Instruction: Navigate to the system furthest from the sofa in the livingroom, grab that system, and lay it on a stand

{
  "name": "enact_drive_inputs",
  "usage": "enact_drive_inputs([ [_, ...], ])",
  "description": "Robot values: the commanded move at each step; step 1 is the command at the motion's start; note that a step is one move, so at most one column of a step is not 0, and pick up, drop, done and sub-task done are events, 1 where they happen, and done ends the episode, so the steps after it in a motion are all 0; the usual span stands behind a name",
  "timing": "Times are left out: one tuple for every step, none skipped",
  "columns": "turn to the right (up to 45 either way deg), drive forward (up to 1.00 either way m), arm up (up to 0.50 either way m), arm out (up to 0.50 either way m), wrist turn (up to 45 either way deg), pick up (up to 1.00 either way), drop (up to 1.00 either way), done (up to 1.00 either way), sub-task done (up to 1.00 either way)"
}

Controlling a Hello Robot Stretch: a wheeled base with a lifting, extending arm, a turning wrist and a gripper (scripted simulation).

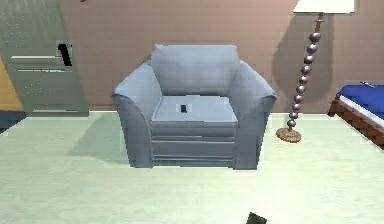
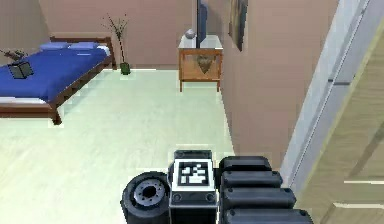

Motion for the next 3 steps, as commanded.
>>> enact_drive_inputs([
  [45.0, 0.00, 0.00, 0.00, 0.0, 0.00, 0.00, 0.00, 0.00],
  [30.0, 0.00, 0.00, 0.00, 0.0, 0.00, 0.00, 0.00, 0.00],
  [0.0, 1.00, 0.00, 0.00, 0.0, 0.00, 0.00, 0.00, 0.00],
])
